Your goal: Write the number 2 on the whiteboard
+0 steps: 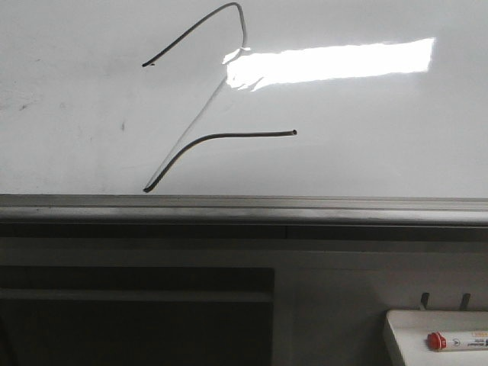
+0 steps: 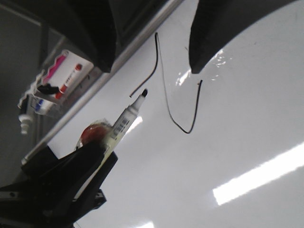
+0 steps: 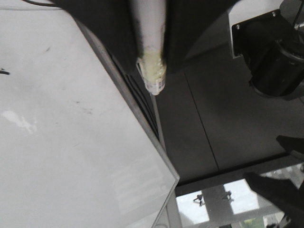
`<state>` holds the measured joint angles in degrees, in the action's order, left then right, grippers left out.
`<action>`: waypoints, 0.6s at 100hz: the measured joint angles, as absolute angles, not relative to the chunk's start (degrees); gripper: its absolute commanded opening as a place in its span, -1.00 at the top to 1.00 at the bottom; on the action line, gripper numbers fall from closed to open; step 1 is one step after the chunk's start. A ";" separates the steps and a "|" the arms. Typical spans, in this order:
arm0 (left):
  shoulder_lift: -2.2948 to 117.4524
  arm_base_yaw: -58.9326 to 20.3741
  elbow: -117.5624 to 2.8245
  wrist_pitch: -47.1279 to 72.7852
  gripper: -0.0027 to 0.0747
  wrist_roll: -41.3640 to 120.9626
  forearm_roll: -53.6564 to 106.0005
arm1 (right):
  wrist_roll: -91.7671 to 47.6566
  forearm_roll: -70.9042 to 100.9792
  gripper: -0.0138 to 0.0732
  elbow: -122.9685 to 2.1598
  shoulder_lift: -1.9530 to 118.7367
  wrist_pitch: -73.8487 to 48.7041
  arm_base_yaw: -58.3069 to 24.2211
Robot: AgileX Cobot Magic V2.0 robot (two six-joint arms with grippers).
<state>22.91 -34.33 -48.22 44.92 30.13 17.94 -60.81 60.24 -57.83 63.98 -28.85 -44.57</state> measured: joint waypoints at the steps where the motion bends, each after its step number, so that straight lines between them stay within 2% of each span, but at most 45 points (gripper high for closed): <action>1: 23.34 -34.33 -48.61 45.91 0.04 30.11 18.08 | -60.81 60.11 0.82 -57.98 64.19 -28.75 -44.80; 27: 36.15 -34.33 -55.43 59.68 0.18 36.92 24.06 | -60.90 58.65 0.82 -59.31 70.59 -27.84 -52.05; 45: 40.84 -34.33 -55.56 62.56 0.19 38.40 26.31 | -62.20 58.55 0.82 -59.77 70.75 -26.13 -55.75; 60: 43.23 -34.33 -55.56 62.56 0.33 38.60 26.48 | -62.48 58.55 0.82 -59.77 70.75 -26.13 -57.46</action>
